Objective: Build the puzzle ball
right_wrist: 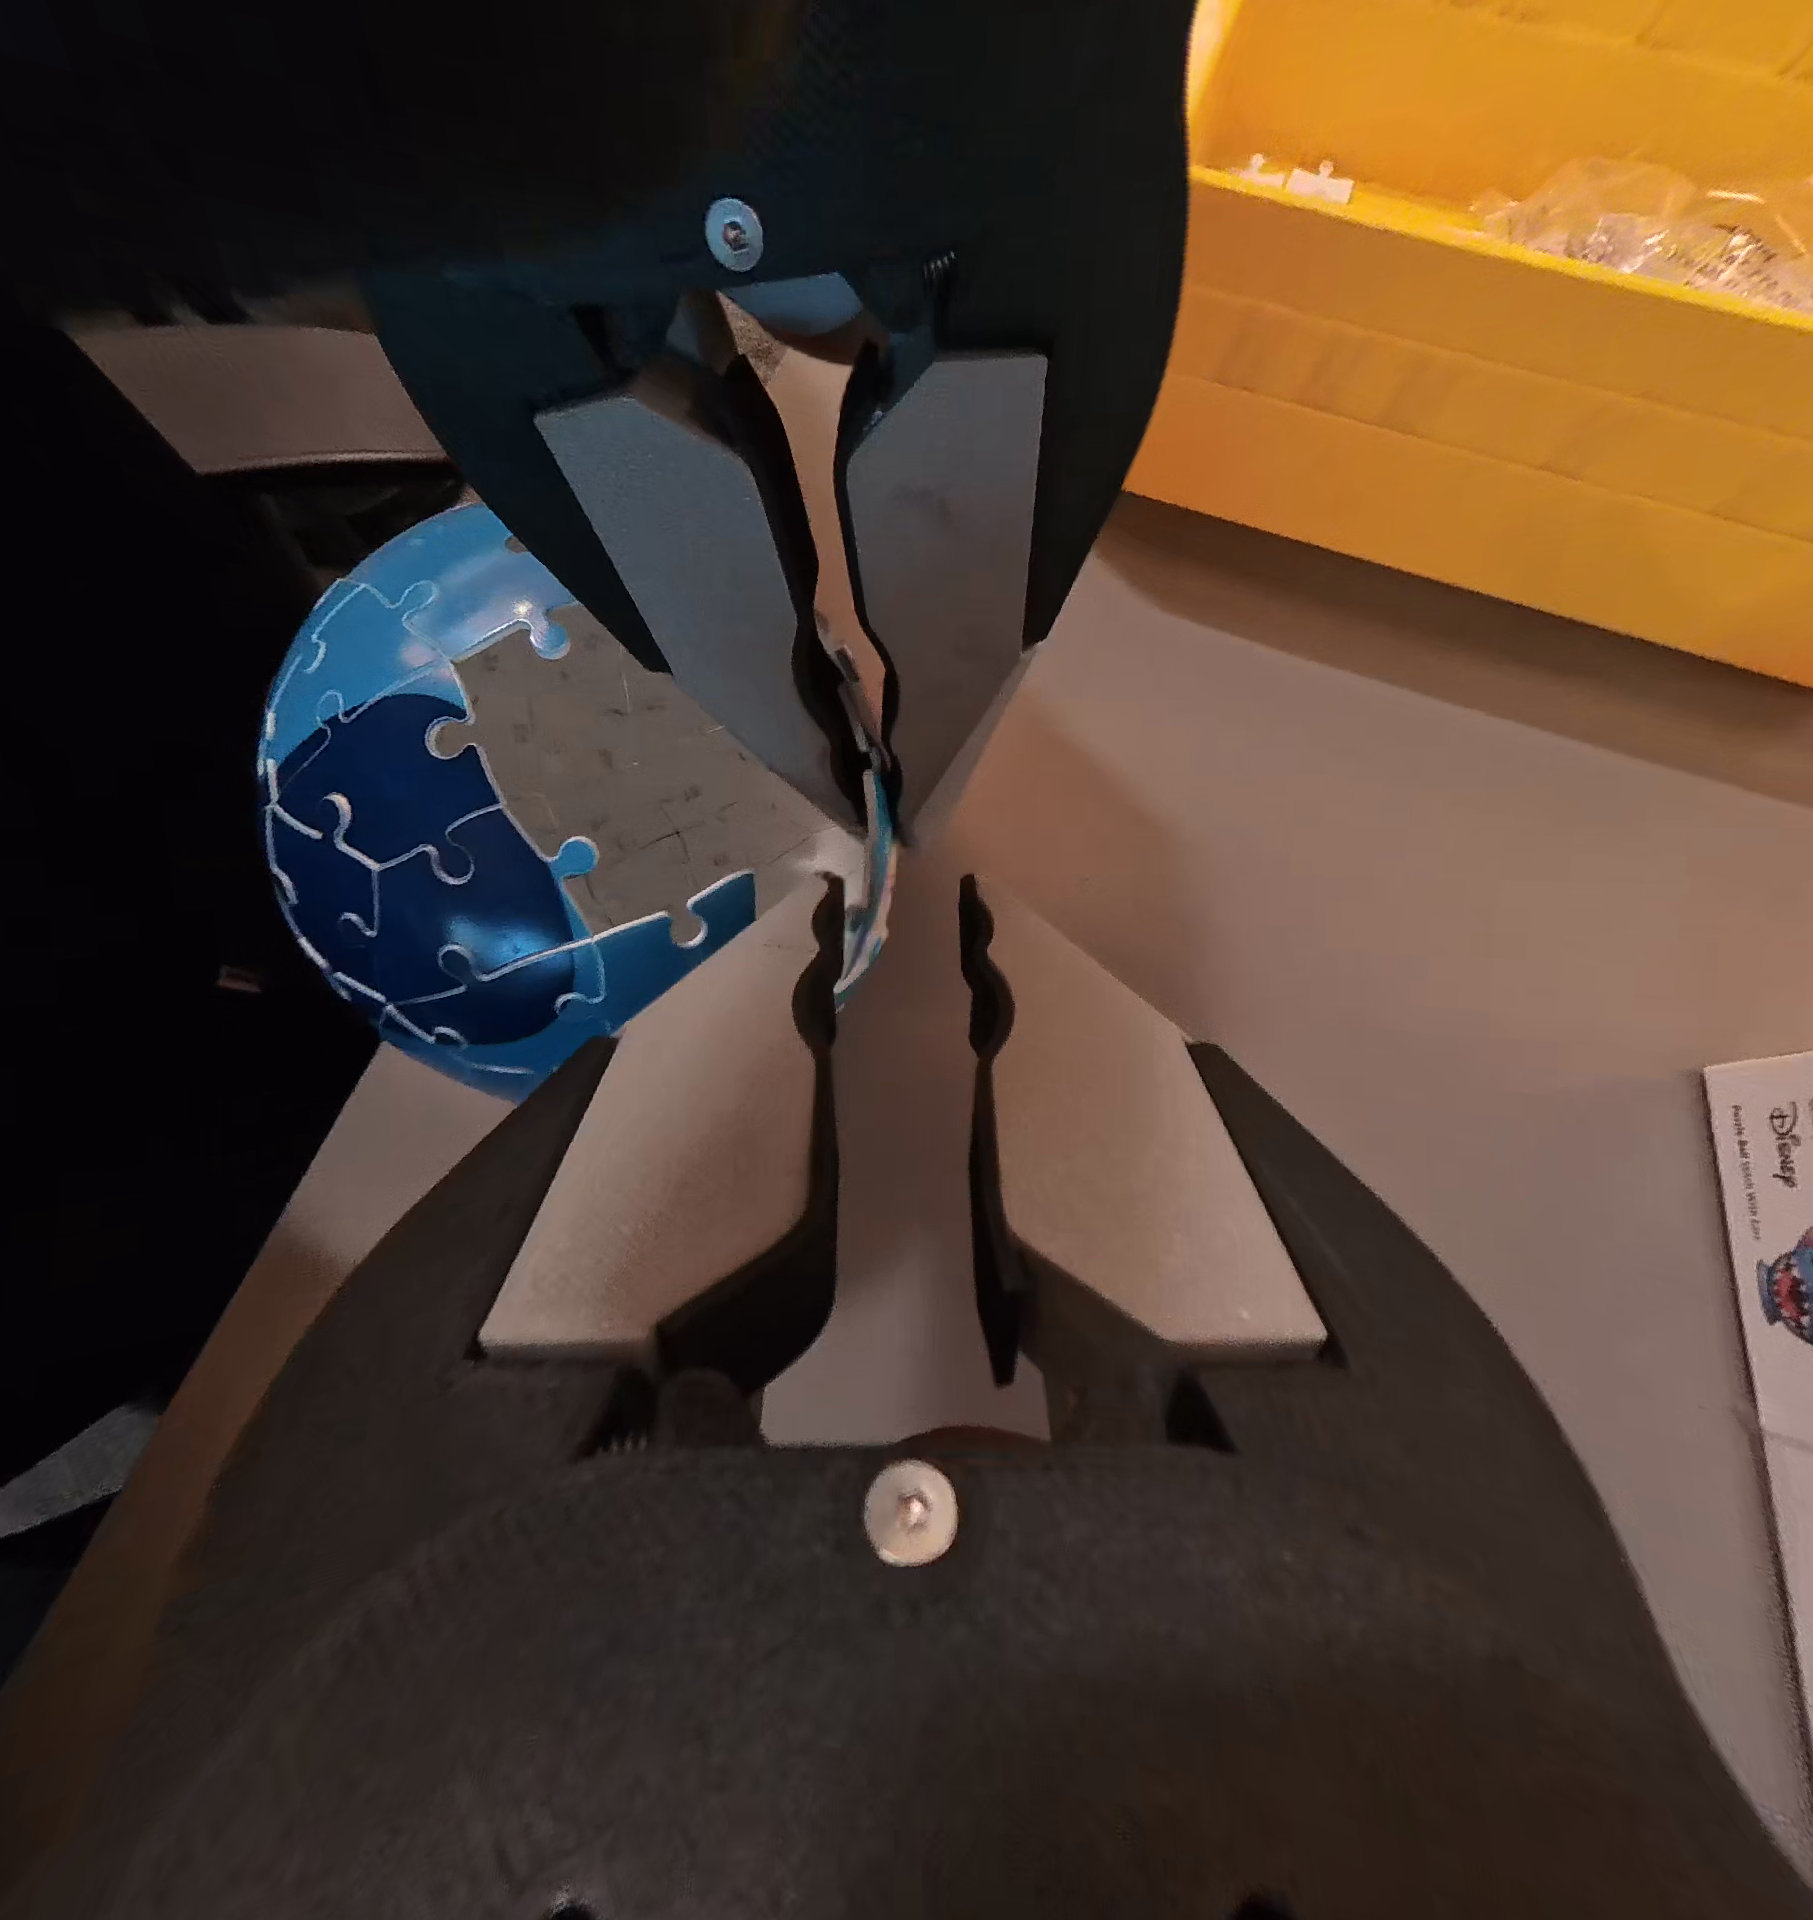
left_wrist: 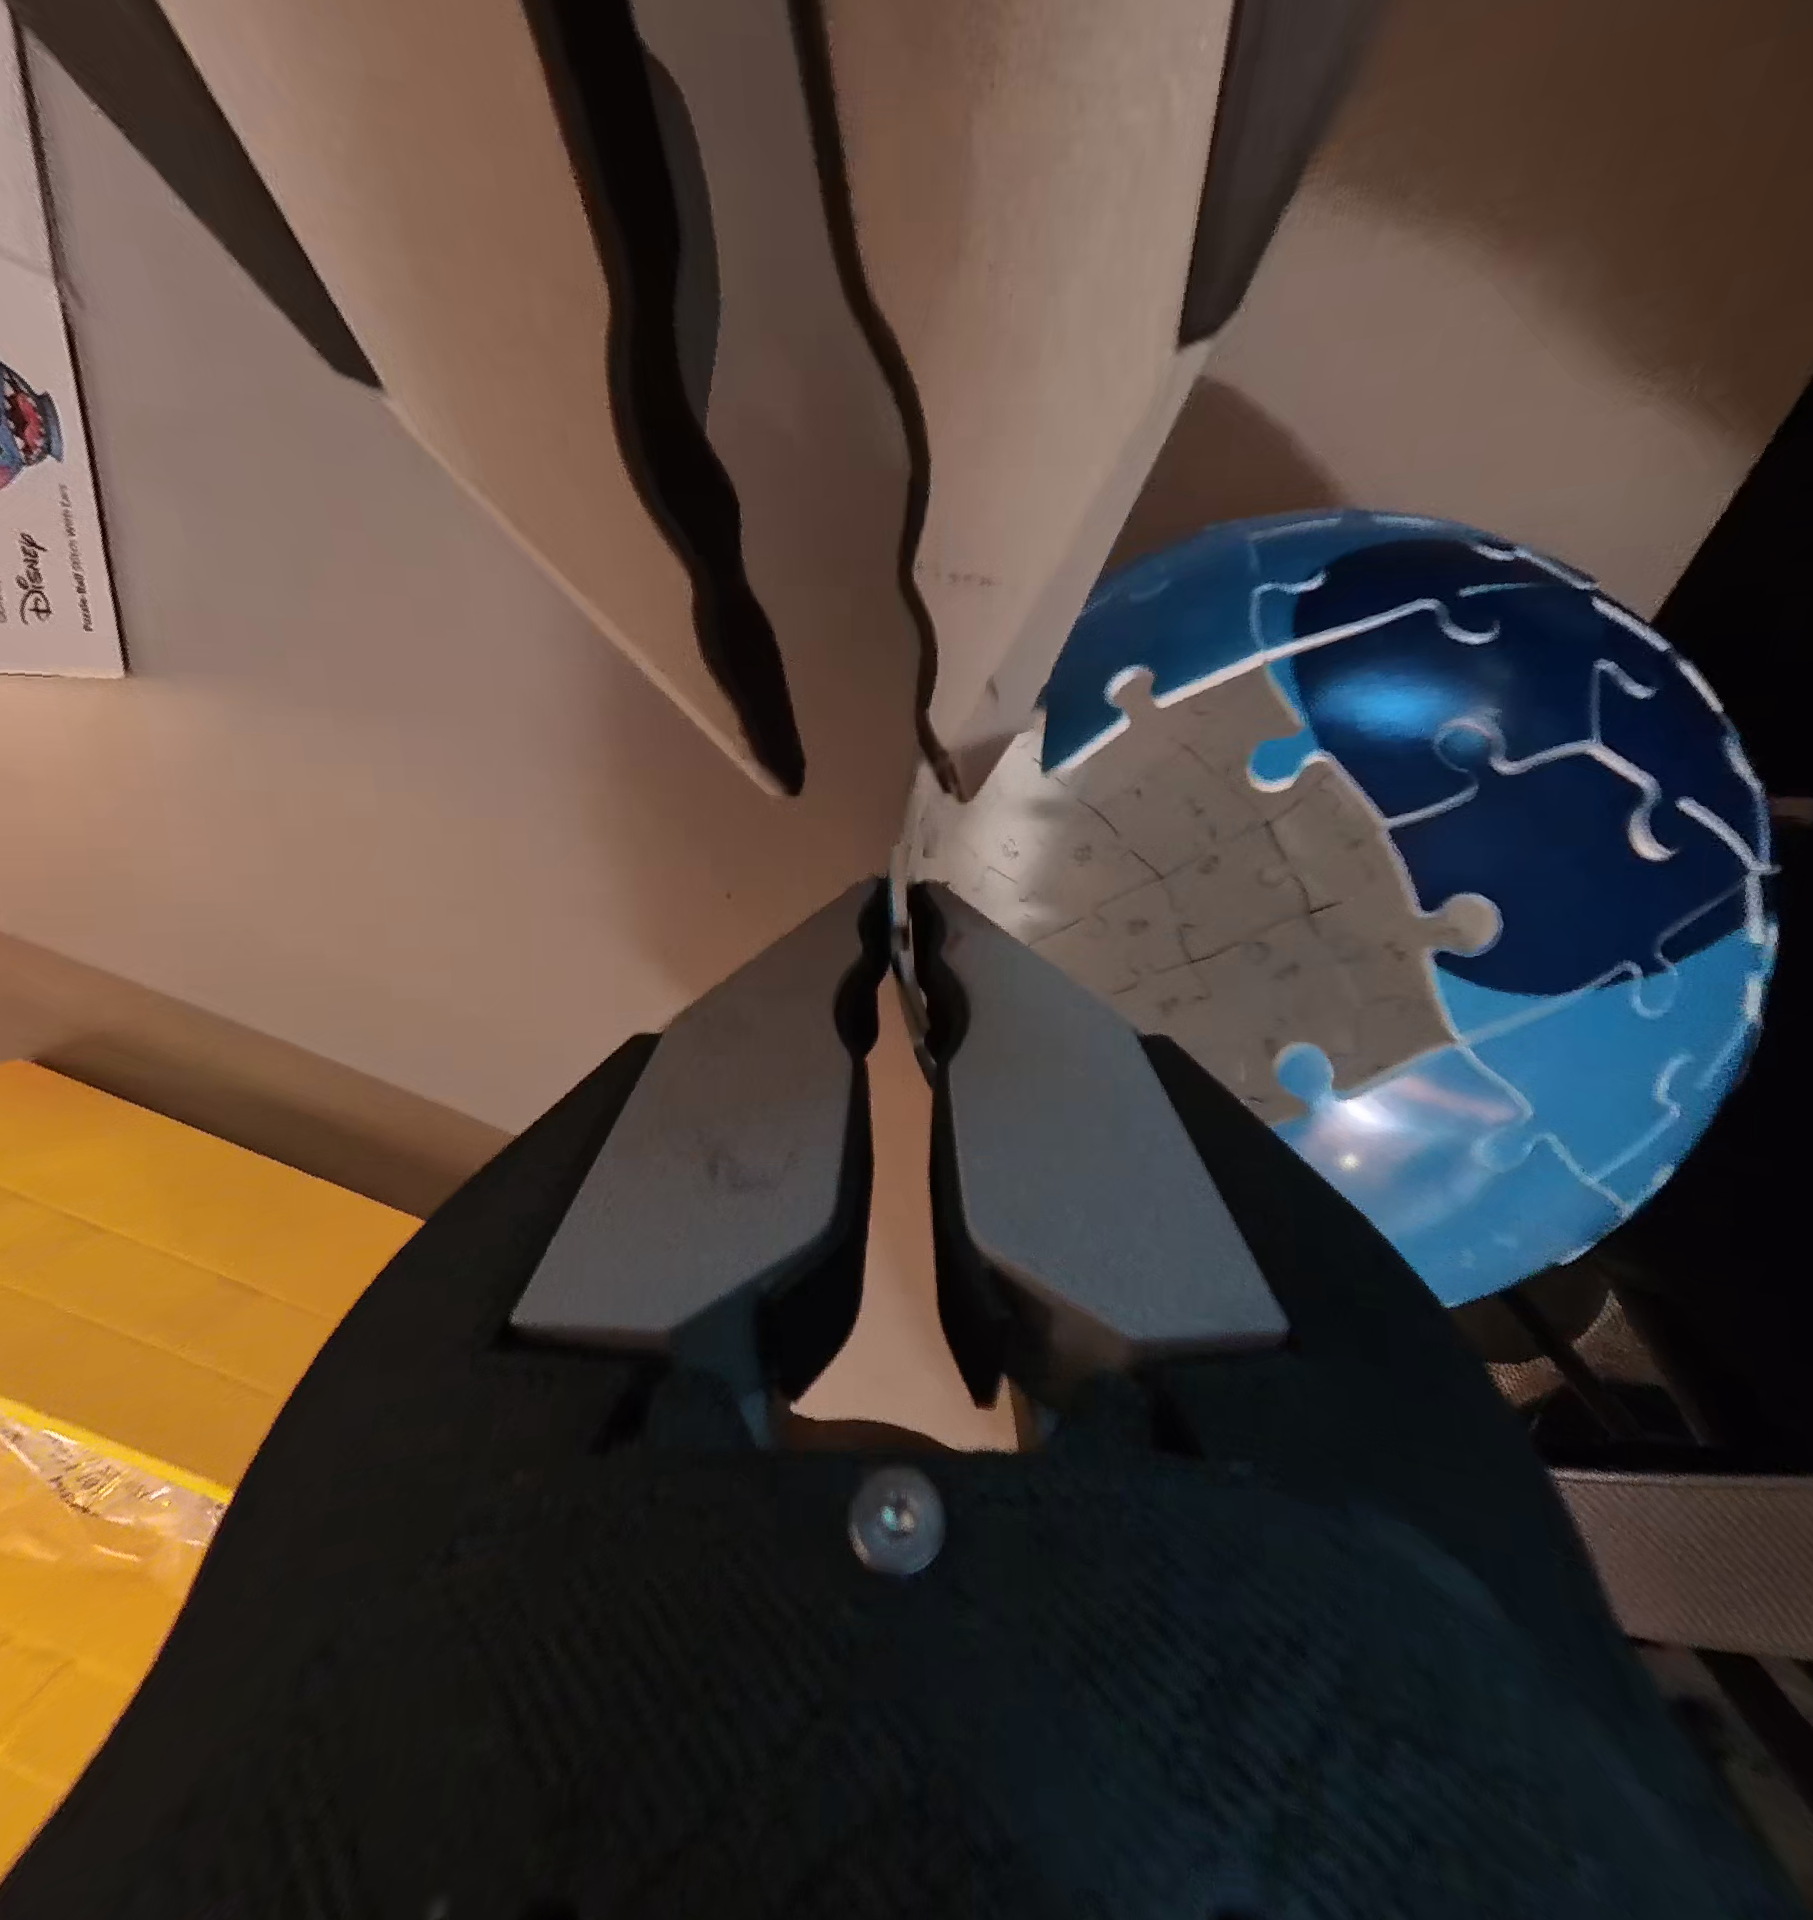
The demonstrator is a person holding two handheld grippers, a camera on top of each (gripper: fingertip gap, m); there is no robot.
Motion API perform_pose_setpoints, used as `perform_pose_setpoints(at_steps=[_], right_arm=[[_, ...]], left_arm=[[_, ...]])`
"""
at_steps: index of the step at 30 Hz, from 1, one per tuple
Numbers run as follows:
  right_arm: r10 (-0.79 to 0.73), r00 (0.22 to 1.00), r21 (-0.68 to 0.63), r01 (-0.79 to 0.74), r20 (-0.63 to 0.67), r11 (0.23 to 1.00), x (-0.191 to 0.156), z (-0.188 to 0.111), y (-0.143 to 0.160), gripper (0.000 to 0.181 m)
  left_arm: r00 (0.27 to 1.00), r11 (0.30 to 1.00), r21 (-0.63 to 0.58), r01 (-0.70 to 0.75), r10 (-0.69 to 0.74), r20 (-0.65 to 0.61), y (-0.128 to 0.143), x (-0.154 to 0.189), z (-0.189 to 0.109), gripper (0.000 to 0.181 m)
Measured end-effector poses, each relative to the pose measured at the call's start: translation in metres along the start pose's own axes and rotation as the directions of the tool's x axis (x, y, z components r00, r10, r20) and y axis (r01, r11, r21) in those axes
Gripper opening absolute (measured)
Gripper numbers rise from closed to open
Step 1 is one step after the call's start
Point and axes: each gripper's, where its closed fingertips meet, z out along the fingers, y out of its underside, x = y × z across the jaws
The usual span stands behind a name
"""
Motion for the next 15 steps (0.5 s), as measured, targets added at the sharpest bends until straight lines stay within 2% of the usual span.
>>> perform_pose_setpoints(at_steps=[6, 10, 15], right_arm=[[0.103, 0.990, -0.056, -0.098, 0.100, 0.994, -0.006, 0.008, 0.018, 0.018], [0.107, 0.984, -0.053, -0.100, 0.140, 0.994, -0.010, 0.016, 0.018, 0.008], [0.098, 0.986, -0.028, -0.095, 0.136, 0.995, -0.007, 0.010, 0.015, 0.013]], left_arm=[[1.000, 1.000, -0.001, 0.010, -0.010, -0.006, 0.002, 0.001, -0.001, 0.001], [1.000, 1.000, -0.008, 0.011, -0.011, -0.009, 0.003, 0.001, -0.001, 0.001], [1.000, 1.000, -0.007, 0.012, -0.012, -0.006, 0.003, 0.001, -0.001, 0.001]])
